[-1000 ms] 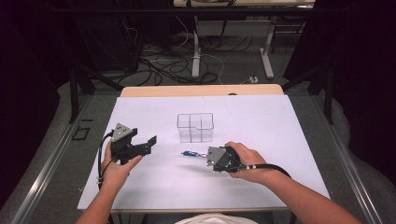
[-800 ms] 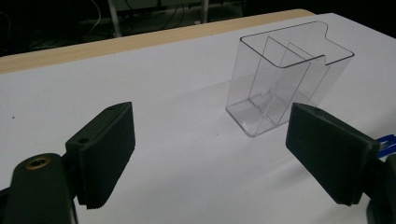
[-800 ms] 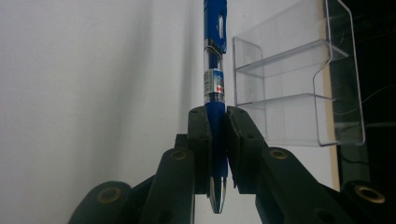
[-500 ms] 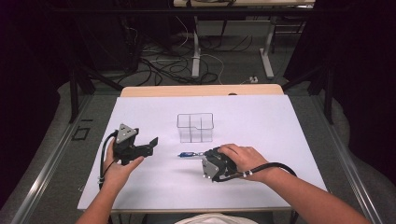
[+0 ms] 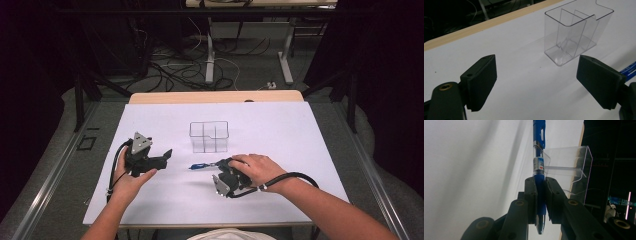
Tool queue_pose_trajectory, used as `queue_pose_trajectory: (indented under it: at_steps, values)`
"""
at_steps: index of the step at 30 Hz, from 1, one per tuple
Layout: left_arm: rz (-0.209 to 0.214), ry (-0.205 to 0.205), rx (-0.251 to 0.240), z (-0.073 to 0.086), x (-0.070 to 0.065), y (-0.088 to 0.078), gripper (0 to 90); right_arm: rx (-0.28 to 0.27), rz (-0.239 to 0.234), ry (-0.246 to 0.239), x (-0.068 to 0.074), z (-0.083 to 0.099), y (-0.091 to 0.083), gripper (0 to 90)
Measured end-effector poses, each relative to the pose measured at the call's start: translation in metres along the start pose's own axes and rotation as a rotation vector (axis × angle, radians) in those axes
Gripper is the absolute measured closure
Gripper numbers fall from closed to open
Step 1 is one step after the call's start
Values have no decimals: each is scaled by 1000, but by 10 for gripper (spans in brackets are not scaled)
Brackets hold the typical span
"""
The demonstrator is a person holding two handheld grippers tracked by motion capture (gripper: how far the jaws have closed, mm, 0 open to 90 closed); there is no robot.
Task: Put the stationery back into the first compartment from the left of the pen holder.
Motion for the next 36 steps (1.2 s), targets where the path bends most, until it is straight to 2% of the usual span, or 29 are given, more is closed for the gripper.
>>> queue_pose_trajectory:
  at_steps: [3,4,5,9,10,12,13,16,18,21,22,23,28,31,32,34,36]
  values:
    - [17,9,-4,-2,-2,0,167,-6,-3,-2,-1,0,1,809]
    - [23,11,-4,-3,-3,0,170,6,-24,3,-1,0,0,809]
    - [27,12,-7,-3,-3,0,169,-8,-8,-1,-1,0,1,809]
    - [45,18,-12,-6,-6,0,194,0,-11,15,0,1,3,809]
    - [50,23,-13,-6,-7,0,201,-13,-9,-7,-1,1,4,809]
    - [63,34,-10,-7,-9,0,217,2,-31,-7,-1,0,3,809]
    - [63,37,-11,-7,-11,0,223,-2,-13,-12,0,-1,4,808]
    - [90,52,-9,-9,-16,1,240,-12,-17,-26,0,-1,4,809]
    - [101,71,-6,-10,-18,1,257,15,-37,-20,1,-2,3,809]
    - [128,78,-7,-11,-23,3,283,3,-16,-26,2,-2,4,809]
    - [134,81,-2,-11,-25,3,293,14,-37,-23,2,-3,3,808]
    - [147,76,1,-10,-27,3,300,-10,-16,-47,2,-3,5,809]
    - [191,116,14,-10,-35,2,341,15,-32,-26,3,-4,4,809]
    - [201,136,19,-10,-38,2,346,14,-35,-36,3,-5,5,809]
    - [205,144,18,-10,-40,3,346,6,-16,-45,3,-5,5,809]
    - [224,142,24,-11,-43,3,362,4,-17,-53,3,-5,5,809]
    - [244,162,34,-12,-46,2,364,13,-35,-48,2,-6,5,809]
Point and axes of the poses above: each handheld gripper's, and its own axes: y roughly forward along the jaws, z roughly out of its underside, x roughly to its left, the point moved 1 cm from there along y, roughly forward along the jaws, and after that the axes turned 10 degrees about -x, right-handed, at the moved point
